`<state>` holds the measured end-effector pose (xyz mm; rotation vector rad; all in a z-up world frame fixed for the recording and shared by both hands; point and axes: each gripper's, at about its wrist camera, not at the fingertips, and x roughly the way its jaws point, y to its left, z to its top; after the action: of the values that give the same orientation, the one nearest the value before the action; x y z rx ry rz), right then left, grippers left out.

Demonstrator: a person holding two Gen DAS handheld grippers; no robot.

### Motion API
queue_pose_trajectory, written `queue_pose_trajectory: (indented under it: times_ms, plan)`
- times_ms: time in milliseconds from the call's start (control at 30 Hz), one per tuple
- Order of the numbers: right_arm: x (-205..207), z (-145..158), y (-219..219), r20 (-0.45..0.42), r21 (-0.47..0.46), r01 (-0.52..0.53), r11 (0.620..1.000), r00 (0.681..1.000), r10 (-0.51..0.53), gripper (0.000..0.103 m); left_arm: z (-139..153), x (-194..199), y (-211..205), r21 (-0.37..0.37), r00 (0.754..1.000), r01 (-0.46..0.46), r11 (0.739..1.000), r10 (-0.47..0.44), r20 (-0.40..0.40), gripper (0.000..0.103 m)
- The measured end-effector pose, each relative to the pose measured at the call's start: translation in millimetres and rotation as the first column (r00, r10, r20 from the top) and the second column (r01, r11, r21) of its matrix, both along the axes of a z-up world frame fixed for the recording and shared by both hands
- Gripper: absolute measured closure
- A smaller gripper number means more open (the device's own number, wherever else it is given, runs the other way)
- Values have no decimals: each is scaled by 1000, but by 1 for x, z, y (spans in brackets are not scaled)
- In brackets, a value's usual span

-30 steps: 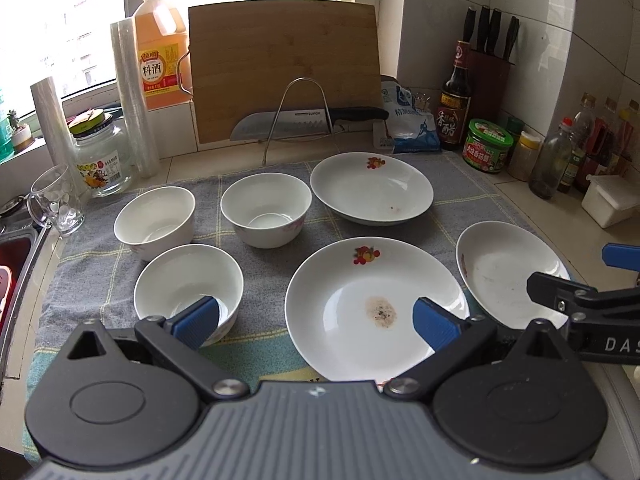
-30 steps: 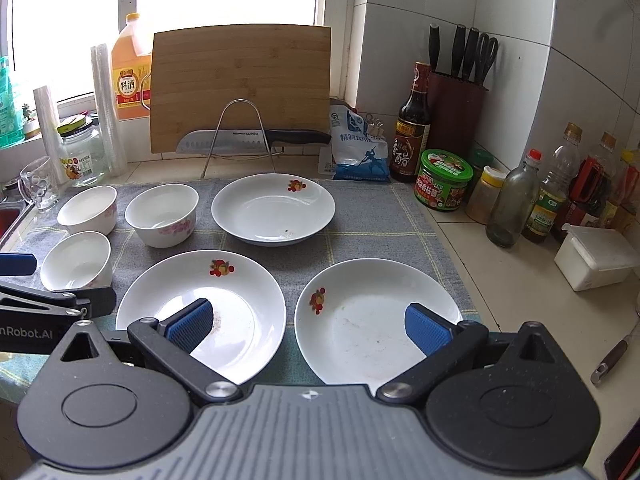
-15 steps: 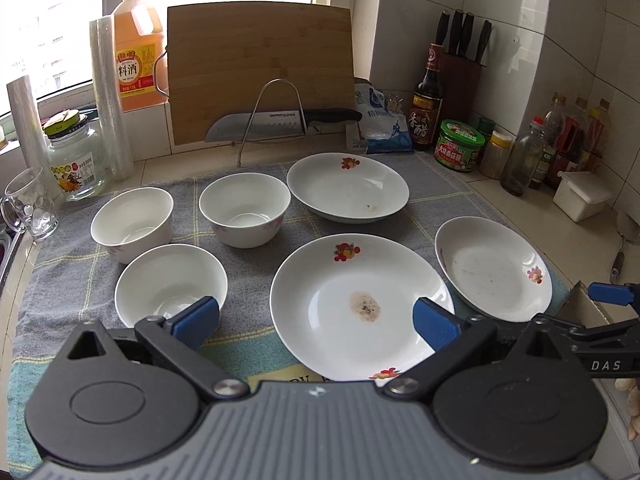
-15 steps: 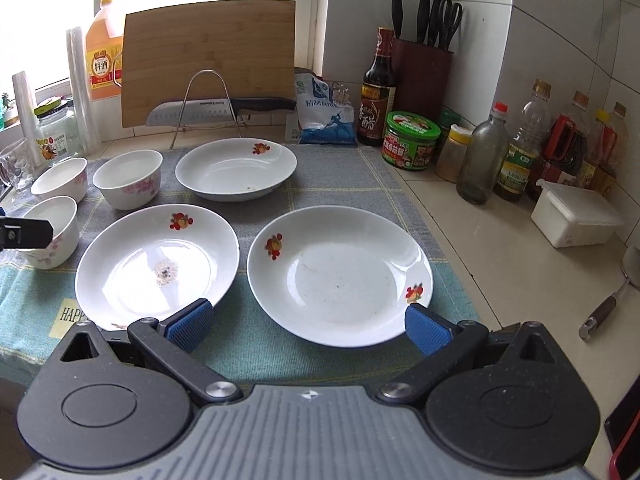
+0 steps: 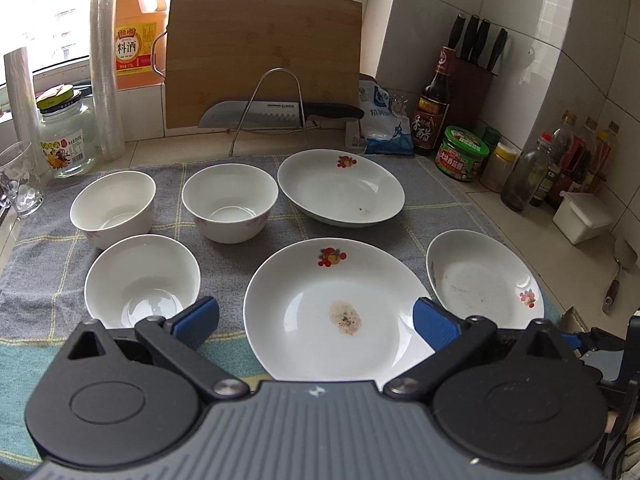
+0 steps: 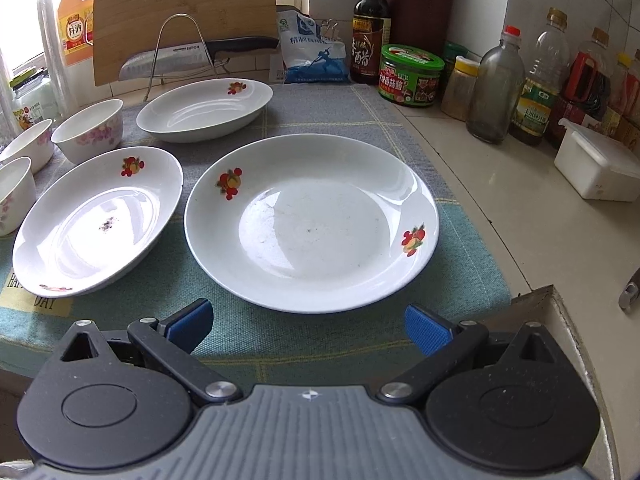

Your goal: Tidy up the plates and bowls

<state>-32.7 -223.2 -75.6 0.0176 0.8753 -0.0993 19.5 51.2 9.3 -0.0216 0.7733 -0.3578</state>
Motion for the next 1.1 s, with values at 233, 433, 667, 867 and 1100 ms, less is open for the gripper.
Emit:
queue_pose_trajectory:
  times_ms: [233, 433, 667, 867, 1100]
  plan:
    - [16, -13, -10, -20, 11, -44, 999, 999, 44, 0, -4, 14, -29, 15, 999, 32, 999, -31, -26, 1]
    - [20, -16, -16, -17, 5, -81, 997, 997, 82, 0, -5, 27, -54, 27, 995, 99, 995, -98, -29, 1]
    - [21, -17, -21, -7, 10, -96, 995, 995, 96, 0, -4, 44, -84, 45, 978, 208, 977, -207, -19, 1]
    - [10, -23, -24, 84, -7, -125, 992, 989, 126, 0, -1, 58, -112, 90, 951, 307, 947, -308, -11, 1]
    - [4, -23, -31, 111, -10, -190, 982, 975, 190, 0, 3, 77, -145, 122, 907, 421, 899, -419, -37, 1]
